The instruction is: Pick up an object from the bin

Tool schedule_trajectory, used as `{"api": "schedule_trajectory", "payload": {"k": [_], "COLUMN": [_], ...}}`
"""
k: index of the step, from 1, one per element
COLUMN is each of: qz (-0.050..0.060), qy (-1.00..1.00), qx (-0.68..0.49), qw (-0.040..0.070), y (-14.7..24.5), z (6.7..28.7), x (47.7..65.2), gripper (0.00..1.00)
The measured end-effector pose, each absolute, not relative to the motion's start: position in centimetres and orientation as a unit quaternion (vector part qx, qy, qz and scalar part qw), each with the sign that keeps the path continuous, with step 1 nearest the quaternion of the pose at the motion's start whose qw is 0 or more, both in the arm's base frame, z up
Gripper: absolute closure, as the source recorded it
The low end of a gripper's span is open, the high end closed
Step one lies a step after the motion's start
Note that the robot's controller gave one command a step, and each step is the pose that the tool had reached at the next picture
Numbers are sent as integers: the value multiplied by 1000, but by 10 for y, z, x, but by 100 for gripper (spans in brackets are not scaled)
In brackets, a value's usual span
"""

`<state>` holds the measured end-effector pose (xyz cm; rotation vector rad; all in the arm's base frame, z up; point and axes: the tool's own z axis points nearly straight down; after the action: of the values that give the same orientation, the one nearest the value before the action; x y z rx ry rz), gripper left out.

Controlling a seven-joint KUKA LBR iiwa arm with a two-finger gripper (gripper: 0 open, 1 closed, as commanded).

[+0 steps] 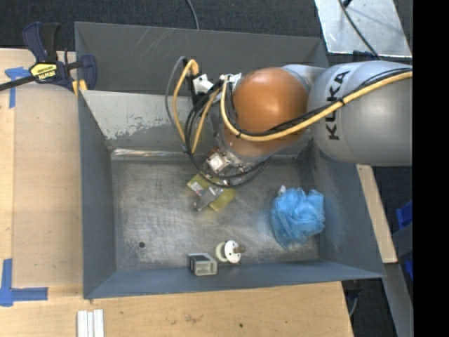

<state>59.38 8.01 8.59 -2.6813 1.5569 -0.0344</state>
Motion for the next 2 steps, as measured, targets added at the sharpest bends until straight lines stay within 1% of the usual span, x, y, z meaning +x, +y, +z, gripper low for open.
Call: {"api": "schedule_trajectory", "payload": {"k": [1, 2], "qz": [-10, -1], "qy": [470, 466], "qx": [-882, -885], "qw": [19, 10], "y": [60, 54], "z": [85, 84], "x": [586, 593], "gripper": [100, 100]}}
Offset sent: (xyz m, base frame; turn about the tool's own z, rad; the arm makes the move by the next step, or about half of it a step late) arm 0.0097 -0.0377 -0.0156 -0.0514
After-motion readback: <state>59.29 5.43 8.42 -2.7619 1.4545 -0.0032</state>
